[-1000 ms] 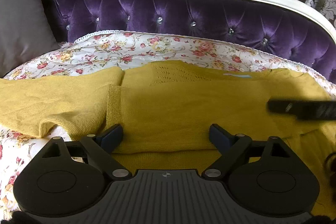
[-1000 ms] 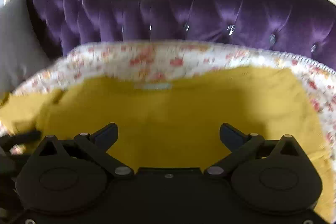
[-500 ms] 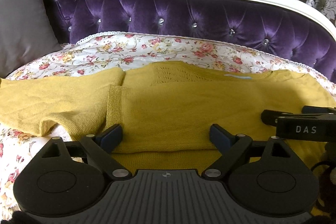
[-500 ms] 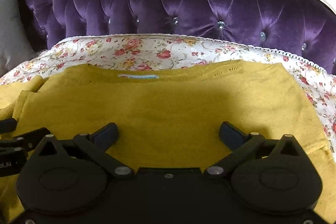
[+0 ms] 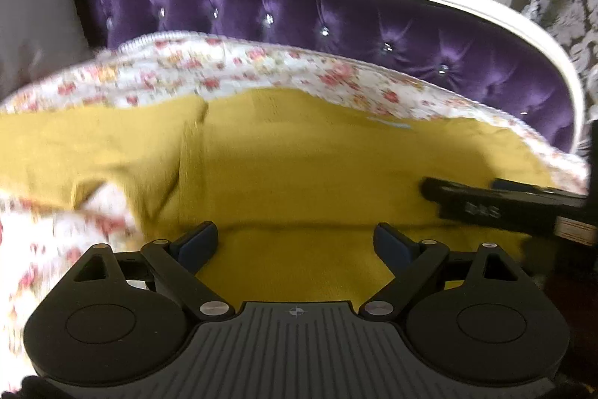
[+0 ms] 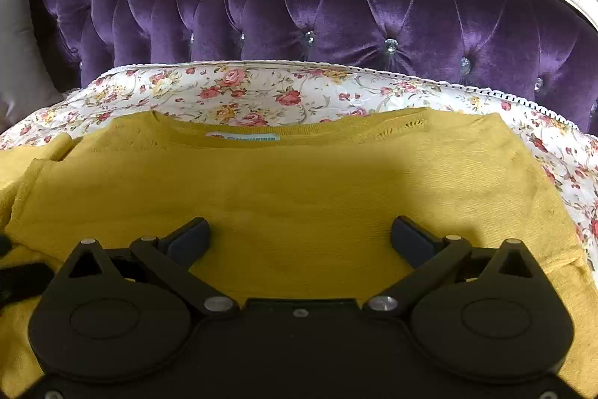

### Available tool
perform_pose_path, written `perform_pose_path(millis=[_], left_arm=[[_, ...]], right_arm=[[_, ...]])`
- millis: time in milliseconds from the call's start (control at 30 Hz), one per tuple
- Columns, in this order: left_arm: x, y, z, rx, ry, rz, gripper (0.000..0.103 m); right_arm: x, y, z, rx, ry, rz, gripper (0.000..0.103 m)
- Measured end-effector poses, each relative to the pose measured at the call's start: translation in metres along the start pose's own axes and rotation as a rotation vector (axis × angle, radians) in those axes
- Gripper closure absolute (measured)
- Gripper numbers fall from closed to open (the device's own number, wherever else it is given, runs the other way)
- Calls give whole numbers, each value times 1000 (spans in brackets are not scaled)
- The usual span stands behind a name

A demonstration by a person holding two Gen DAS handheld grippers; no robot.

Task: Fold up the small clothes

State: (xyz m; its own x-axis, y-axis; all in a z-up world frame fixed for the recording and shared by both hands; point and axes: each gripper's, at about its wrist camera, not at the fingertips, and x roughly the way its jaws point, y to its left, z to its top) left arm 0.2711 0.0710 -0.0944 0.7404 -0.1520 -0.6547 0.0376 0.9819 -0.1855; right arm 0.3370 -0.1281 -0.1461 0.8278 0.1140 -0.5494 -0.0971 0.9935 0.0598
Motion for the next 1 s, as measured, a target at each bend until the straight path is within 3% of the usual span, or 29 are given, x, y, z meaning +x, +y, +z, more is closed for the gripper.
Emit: perform_pose_path(millis=[433,1000], left_arm=[[-66,62,-25,-80,-91,94,12],[-97,178,-5,-278,-189,182,12]], right_arm=[[-1,0,0,4,-3,4,0],[0,0,0,4,-4,3,0]])
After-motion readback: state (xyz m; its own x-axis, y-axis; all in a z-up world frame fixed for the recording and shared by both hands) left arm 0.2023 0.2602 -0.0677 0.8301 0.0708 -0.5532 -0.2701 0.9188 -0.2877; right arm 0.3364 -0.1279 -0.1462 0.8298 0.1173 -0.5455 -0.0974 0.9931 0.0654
